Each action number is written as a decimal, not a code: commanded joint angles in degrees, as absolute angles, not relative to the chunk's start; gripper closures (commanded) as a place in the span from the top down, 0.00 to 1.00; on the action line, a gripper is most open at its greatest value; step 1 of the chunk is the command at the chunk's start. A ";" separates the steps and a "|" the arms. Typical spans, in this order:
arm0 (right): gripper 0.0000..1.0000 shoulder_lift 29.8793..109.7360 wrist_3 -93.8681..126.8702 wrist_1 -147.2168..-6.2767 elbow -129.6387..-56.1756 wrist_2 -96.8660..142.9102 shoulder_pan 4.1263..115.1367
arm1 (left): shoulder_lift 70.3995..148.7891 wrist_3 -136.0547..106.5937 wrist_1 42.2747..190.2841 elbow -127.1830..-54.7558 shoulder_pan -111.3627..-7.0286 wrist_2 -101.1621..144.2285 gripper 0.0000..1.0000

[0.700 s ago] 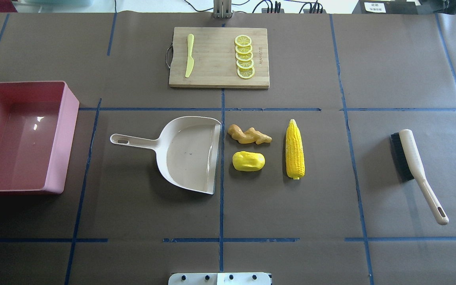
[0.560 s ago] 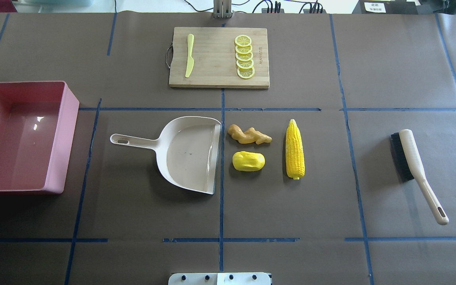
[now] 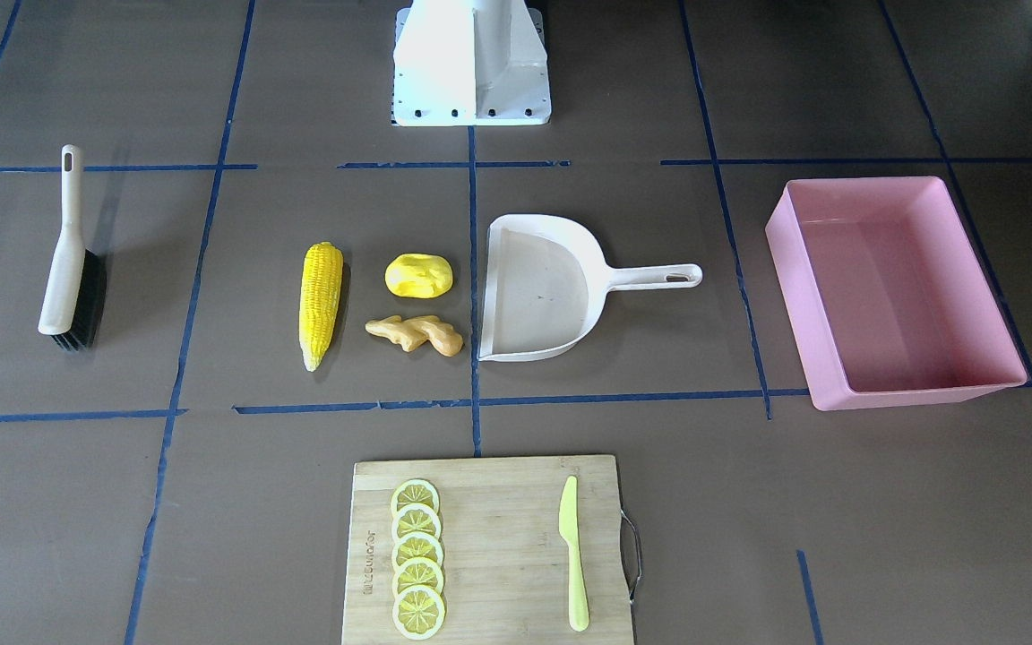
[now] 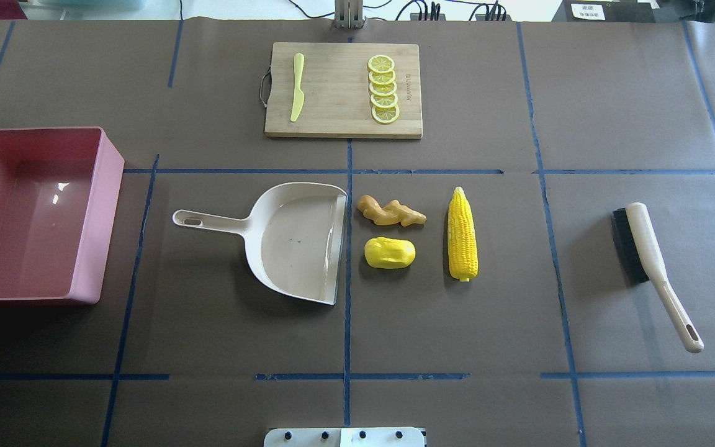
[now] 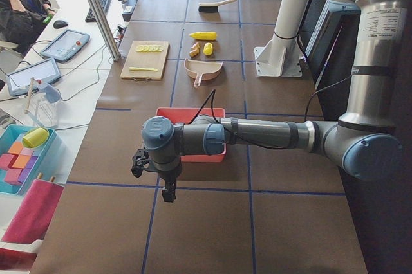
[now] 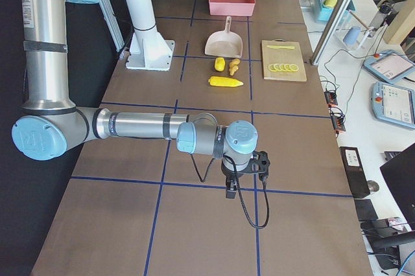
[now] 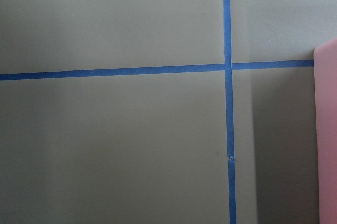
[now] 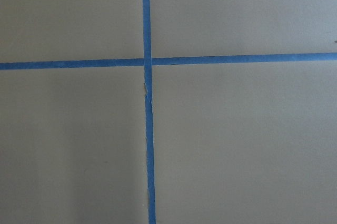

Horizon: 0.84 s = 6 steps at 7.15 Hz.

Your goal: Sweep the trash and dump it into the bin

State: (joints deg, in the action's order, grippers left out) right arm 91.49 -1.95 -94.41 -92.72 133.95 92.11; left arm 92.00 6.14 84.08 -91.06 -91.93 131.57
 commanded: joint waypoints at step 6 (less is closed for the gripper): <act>1.00 90.62 -1.58 -94.31 -94.47 134.56 91.93 | 93.07 6.24 93.68 -91.49 -90.45 131.49 1.00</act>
State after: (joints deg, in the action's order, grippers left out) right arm 90.84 -1.63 -94.31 -93.35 134.20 91.96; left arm 92.35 6.00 92.90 -91.33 -91.28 131.54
